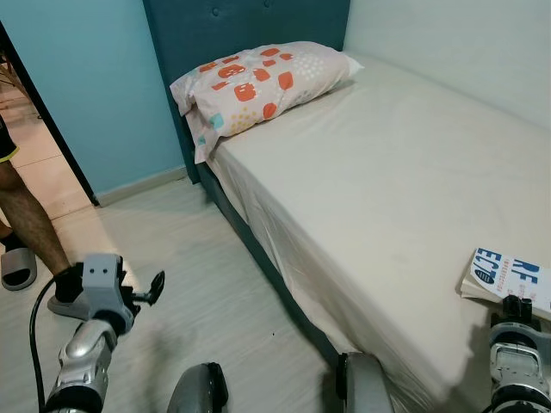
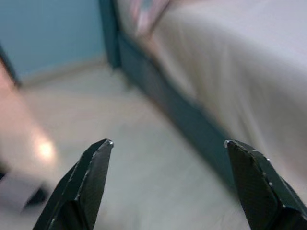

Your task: Clean up the room

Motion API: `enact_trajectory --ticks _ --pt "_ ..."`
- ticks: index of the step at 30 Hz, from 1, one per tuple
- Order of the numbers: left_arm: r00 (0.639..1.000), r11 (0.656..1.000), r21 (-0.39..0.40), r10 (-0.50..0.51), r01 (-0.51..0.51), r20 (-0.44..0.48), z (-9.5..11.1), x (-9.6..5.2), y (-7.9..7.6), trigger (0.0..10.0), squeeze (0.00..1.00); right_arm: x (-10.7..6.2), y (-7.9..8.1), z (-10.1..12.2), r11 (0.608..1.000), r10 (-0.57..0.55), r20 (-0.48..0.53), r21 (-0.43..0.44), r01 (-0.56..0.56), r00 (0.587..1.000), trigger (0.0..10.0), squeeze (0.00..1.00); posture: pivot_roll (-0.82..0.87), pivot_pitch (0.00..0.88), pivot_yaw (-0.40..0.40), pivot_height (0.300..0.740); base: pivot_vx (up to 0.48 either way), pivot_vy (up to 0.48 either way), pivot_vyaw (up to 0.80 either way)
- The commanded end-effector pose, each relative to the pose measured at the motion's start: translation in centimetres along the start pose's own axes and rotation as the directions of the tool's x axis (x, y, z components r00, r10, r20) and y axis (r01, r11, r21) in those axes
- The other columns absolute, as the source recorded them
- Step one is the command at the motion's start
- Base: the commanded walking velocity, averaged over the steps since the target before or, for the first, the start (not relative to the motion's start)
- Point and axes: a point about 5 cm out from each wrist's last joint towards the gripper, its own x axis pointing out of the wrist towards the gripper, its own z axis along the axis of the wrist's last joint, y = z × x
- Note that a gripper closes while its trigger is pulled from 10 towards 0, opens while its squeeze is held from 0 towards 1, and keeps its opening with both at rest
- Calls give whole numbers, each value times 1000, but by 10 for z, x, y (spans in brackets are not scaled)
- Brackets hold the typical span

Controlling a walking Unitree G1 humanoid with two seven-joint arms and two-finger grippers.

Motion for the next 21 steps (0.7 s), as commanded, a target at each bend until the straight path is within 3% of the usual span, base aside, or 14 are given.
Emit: enact_trajectory --ticks 1,3,4,7,9,11,12,14,15,16,17,18,20,21 --pt "998 1000 -27 -9 10 63 16 6 1 10000 0 8 26 -3 983 177 -52 -44 -180 983 0 0 19 122 16 530 0 0 0" --pt "989 998 -51 -27 34 143 38 16 0 10000 0 9 41 -8 949 290 -126 -90 -302 949 0 0 13 107 9 530 0 0 0" --pt "965 994 -77 -58 80 257 71 27 -1 10000 0 7 60 -13 877 420 -238 -141 -459 876 0 0 11 93 3 530 0 0 0" --pt "919 986 -96 -90 137 385 111 37 0 10000 0 3 82 -11 767 533 -350 -184 -615 770 0 0 4 77 0 530 0 0 0" --pt "899 982 -101 -100 157 425 125 39 1 10000 0 0 90 -10 720 565 -393 -195 -666 726 0 0 4 77 0 530 0 0 0" --pt "862 960 -121 -166 252 479 141 41 -4 10000 0 -10 108 -9 585 623 -509 -200 -786 594 0 0 -11 46 2 530 0 0 0" --pt "862 960 -121 -166 252 479 141 41 -4 10000 0 -10 108 -9 585 623 -509 -200 -786 594 0 0 -11 46 2 530 0 0 0" --pt "806 909 -139 -269 394 528 155 41 -13 10000 0 -26 125 -11 427 642 -645 -149 -892 415 0 0 -17 34 4 530 0 0 0" --pt "806 909 -139 -269 394 528 155 41 -13 10000 0 -26 125 -11 427 642 -645 -149 -892 415 0 0 -17 34 4 530 0 0 0" --pt "765 857 -161 -334 490 551 159 39 -19 10000 0 -36 132 -12 348 626 -714 -106 -932 314 0 0 -19 30 4 530 0 0 0" --pt "765 857 -161 -334 490 551 159 39 -19 10000 0 -36 132 -12 348 626 -714 -106 -932 314 0 0 -19 30 4 530 0 0 0" --pt "733 816 -174 -375 552 567 161 37 -22 10000 0 -42 135 -14 301 607 -754 -72 -951 250 0 0 -22 24 5 530 0 0 0" --pt "593 630 -187 -529 753 607 164 28 -38 10000 0 -56 151 -16 173 529 -845 24 -985 72 0 0 -37 11 4 530 0 0 0" --pt "535 556 -185 -573 810 620 165 24 -44 10000 0 -60 156 -16 136 496 -868 57 -989 18 0 0 -37 11 4 530 0 0 0"
